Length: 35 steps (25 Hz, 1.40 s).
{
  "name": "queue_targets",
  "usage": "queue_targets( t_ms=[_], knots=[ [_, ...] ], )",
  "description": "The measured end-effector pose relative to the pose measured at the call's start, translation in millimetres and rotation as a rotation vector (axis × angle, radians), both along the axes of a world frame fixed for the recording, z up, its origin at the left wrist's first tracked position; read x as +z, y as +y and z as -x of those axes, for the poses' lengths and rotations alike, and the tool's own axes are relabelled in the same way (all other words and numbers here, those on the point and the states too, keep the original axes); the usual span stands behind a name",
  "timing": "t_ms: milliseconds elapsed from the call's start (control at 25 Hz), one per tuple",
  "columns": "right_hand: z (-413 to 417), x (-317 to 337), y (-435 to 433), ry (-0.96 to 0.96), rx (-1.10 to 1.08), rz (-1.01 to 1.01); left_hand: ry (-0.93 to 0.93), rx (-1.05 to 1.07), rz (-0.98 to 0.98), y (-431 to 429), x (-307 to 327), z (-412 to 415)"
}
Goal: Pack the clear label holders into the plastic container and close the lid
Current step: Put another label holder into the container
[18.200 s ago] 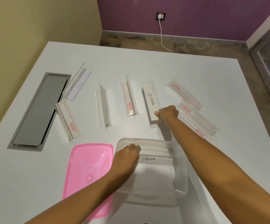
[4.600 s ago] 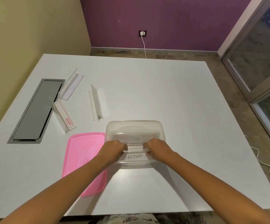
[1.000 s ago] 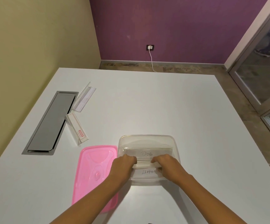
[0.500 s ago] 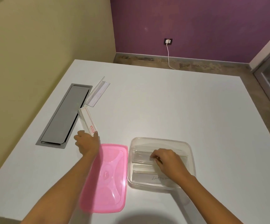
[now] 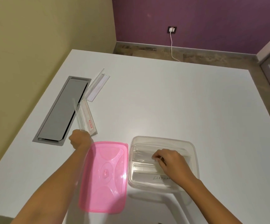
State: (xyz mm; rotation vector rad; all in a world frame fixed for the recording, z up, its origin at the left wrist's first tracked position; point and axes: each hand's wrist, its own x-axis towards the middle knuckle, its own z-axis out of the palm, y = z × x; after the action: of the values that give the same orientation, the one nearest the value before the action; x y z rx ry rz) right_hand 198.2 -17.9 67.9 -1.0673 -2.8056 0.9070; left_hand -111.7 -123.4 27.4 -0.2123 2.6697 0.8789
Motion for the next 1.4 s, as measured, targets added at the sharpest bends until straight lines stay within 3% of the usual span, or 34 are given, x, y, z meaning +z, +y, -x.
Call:
queue_targets(
  t_ms=[80,160,280,440,600,720,840,960,1040,1120,1240,1320,1400],
  knots=[
    [-1.4,3.6,-1.8,0.035,-0.043,0.035,-0.058,0.044,-0.066,-2.2,4.3,1.0],
    [-1.8,7.6,-3.2,0.088,-0.110,0.095,-0.159,0.044,-0.281,-4.4,11.0,-1.6],
    [0.8,16.7,-5.0,0.211,-0.246,0.205,-0.430,-0.042,-0.655,-2.3,37.8,-28.6],
    [15.3,37.3,-5.7,0.386,-0.425,0.362,-0.718,-0.105,-0.878,6.5,75.5,-80.3],
    [31.1,55.4,-4.6,0.392,-0.412,0.489,-0.996,-0.267,-0.965,7.2,90.8,-129.0],
    [34.0,64.3,-6.3,0.492,-0.439,0.793,-1.086,-0.380,-0.966,6.4,92.2,-151.7],
    [27.5,68.7,-8.2,0.575,-0.475,0.955,-1.109,-0.508,-0.917,1.9,93.6,-171.4],
    [15.8,70.0,-7.4,0.606,-0.498,1.034,-0.983,-0.664,-0.793,-7.4,90.3,-183.4],
    [5.5,69.7,-5.2,0.588,-0.523,0.983,-0.787,-0.777,-0.669,-13.3,87.4,-181.9],
    [-5.6,70.1,-2.9,0.550,-0.545,0.889,-0.550,-0.738,-0.618,-16.5,87.3,-175.5],
    [-22.3,68.8,-1.2,0.276,-0.460,0.462,-0.081,-0.716,-0.595,-20.4,87.0,-162.5],
    [-29.8,62.8,-3.8,0.064,-0.315,0.217,0.145,-0.862,-0.612,-23.9,84.1,-159.0],
    [-34.0,53.6,-8.3,-0.071,-0.144,0.122,0.326,-1.068,-0.519,-27.4,77.3,-160.3]
  ],
)
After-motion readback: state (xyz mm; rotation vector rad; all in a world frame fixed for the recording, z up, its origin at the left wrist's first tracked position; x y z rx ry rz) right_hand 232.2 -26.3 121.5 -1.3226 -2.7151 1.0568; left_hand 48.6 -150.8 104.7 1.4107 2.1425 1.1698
